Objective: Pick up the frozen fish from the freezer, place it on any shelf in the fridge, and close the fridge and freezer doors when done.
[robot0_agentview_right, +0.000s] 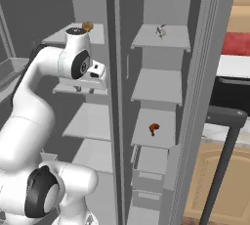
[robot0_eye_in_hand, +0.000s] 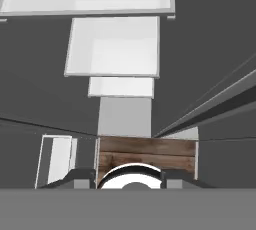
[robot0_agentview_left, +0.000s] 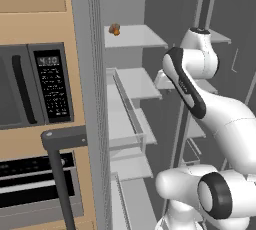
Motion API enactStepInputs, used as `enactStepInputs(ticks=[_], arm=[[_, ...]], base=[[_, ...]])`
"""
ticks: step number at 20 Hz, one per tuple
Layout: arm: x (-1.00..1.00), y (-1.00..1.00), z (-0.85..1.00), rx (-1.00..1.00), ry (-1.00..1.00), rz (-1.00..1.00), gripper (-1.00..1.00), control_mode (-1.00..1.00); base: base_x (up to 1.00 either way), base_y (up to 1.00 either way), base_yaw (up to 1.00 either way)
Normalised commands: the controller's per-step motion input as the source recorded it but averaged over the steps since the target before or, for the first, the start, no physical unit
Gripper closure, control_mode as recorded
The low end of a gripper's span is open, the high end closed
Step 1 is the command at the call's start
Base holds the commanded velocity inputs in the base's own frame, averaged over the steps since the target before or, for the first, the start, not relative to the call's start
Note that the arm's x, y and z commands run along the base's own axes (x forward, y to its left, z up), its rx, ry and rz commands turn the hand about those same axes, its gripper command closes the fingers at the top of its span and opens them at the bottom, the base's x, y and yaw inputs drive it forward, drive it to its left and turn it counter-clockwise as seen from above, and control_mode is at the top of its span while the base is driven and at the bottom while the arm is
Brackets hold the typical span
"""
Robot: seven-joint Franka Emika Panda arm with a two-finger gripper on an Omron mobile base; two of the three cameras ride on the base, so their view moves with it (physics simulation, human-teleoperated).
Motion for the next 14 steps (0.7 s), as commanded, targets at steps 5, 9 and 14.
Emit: enactStepInputs(ticks=[5,9,14], arm=[[-0.43,0.00,0.00,-0.02,-0.13,0.00,-1.00,-1.00],[-0.64,0.00,0.00,-0.05,-0.21,0.01,-1.00,-1.00],[-0.62,0.00,0.00,-0.02,-0.18,0.00,-1.00,-1.00]], base=[[0.00,0.00,0.00],[0.00,0.00,0.00],[0.00,0.00,0.00]])
